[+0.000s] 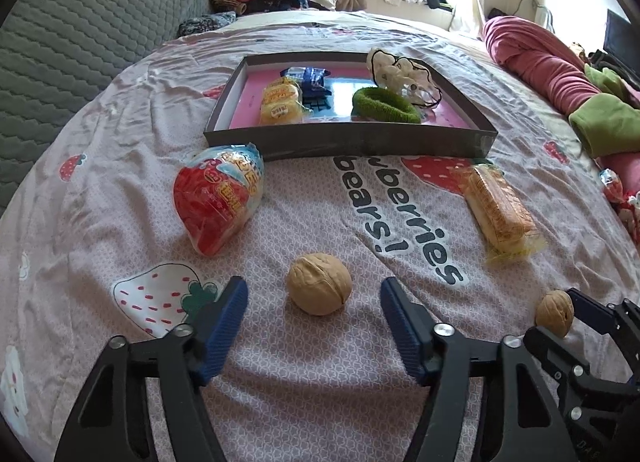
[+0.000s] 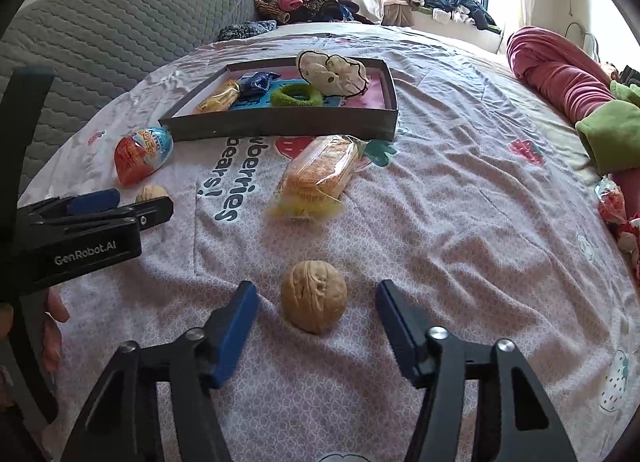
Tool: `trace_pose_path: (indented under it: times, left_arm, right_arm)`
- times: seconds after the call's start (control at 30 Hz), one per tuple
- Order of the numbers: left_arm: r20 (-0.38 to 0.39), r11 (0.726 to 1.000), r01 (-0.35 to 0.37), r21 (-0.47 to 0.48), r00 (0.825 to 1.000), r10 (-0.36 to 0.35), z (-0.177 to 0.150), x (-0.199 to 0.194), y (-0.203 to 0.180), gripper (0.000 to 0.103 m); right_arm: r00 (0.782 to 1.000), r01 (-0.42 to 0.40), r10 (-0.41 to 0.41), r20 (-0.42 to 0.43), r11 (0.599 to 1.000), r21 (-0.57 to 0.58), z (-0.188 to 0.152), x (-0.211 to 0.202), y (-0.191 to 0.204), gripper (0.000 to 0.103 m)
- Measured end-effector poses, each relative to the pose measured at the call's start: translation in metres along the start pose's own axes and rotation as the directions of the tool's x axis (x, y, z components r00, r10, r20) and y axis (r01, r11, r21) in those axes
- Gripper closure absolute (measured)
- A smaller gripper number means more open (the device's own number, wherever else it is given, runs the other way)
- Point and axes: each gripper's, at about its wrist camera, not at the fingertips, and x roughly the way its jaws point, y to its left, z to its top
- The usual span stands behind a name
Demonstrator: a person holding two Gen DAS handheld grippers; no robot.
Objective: Organize objects
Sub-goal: 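Grasp a walnut with the left tool while the right tool grasps another walnut, then carry both walnuts with the left and right tools over the tray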
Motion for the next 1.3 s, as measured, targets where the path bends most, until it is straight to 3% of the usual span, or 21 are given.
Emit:
trace_pose_path:
  times: [0.1,0.17,0.27,0.87,1.3]
  left_arm:
    - [-0.003,1.0,0.008,0.003,1.0,-0.008,0.0,0.001,-0.001,0.046]
    - [-0.01,1.0,0.015,0.002,1.0,-0.015,0.0,0.002,-0.001,0.06]
    - [-0.021,1.0,0.024,0.006,0.999,-0.023,-0.001,0.004,-0.001,0.068]
    - [0.002,0.999,0.035,0.01,0.999,-0.035,-0.001,-0.01,-0.002,0.068]
    - [0.054,0.999,0.036,0.013,0.998,-0.036,0.004,-0.044,-0.001,0.068]
  right_arm:
    - [1.0,0.003,-0.003,0.001,1.0,-0.004,0.001,0.0,0.001,0.056]
    - [1.0,0.001,-0.001,-0.003,1.0,-0.008,0.001,0.001,0.001,0.061]
    - [1.0,-0.004,0.004,-0.004,1.0,-0.009,0.001,0.001,0.001,0.07]
    - [0.998,-0.035,0.035,0.043,0.999,-0.01,0.007,-0.013,0.003,0.07]
    - [0.995,-0.041,0.043,0.087,0.999,-0.034,0.017,-0.033,0.019,0.07]
